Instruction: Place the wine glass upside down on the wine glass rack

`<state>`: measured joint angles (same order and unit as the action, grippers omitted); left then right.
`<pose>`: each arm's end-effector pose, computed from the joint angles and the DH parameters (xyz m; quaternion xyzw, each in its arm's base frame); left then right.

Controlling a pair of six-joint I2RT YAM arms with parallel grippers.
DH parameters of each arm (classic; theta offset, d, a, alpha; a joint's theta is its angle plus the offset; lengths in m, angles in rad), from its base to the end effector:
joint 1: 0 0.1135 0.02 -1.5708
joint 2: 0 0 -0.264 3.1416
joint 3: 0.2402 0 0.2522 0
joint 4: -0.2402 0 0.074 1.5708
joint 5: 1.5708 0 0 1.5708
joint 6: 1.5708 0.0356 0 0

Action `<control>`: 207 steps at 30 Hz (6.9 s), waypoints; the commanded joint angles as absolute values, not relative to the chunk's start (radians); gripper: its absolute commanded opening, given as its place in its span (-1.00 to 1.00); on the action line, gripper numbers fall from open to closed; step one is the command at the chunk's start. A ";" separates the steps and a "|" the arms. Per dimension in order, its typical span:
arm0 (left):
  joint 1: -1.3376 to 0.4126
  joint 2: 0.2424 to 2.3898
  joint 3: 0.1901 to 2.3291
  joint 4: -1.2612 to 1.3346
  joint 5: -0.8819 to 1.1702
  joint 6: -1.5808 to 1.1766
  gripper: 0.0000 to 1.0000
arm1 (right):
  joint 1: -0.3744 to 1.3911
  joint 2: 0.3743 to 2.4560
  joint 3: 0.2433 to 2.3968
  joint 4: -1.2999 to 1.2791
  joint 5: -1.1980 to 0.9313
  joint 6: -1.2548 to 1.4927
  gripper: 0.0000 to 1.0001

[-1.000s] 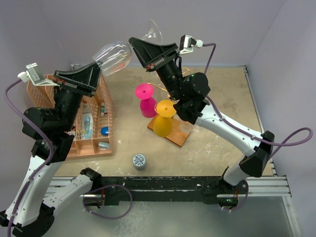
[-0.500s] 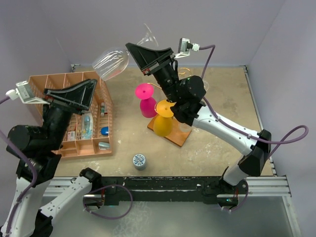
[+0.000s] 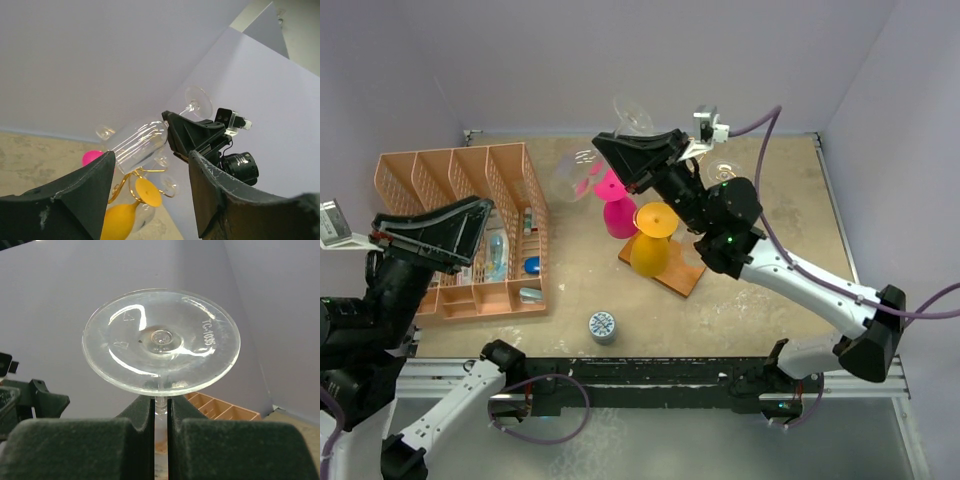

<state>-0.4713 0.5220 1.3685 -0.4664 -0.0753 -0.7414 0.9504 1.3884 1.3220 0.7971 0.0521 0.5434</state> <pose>0.0103 -0.0023 0.5090 -0.1063 0.5511 -0.4541 0.6919 0.1771 0.2447 0.4898 -0.0591 0.4041 0.6123 0.6770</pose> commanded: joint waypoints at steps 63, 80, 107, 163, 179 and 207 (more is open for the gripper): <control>-0.466 0.733 1.337 -0.480 0.123 -1.171 -0.78 | 1.095 1.387 1.389 0.515 -0.244 -0.096 -1.00; -0.466 0.751 1.393 -0.314 0.059 -1.129 -1.00 | 1.095 1.316 1.329 0.528 -0.184 -0.073 0.01; -0.466 1.256 1.695 -0.049 -0.134 -0.939 -1.00 | 1.095 0.882 1.040 0.557 -0.052 -0.014 0.52; -0.589 1.704 1.760 0.083 0.080 -1.244 -1.00 | 1.095 0.685 0.966 0.518 0.054 0.084 0.54; -0.632 1.637 1.721 -0.025 -0.023 -1.189 -1.00 | 1.095 0.686 0.960 0.508 0.067 0.099 0.55; -0.654 1.556 1.578 0.082 0.047 -1.253 -1.00 | 1.094 0.706 0.946 0.528 0.058 0.095 0.56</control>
<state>-0.6487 1.6199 1.5719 -0.0246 0.0341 -1.2381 1.0885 0.7067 0.9436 0.4706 0.0608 0.0883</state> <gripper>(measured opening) 0.007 0.779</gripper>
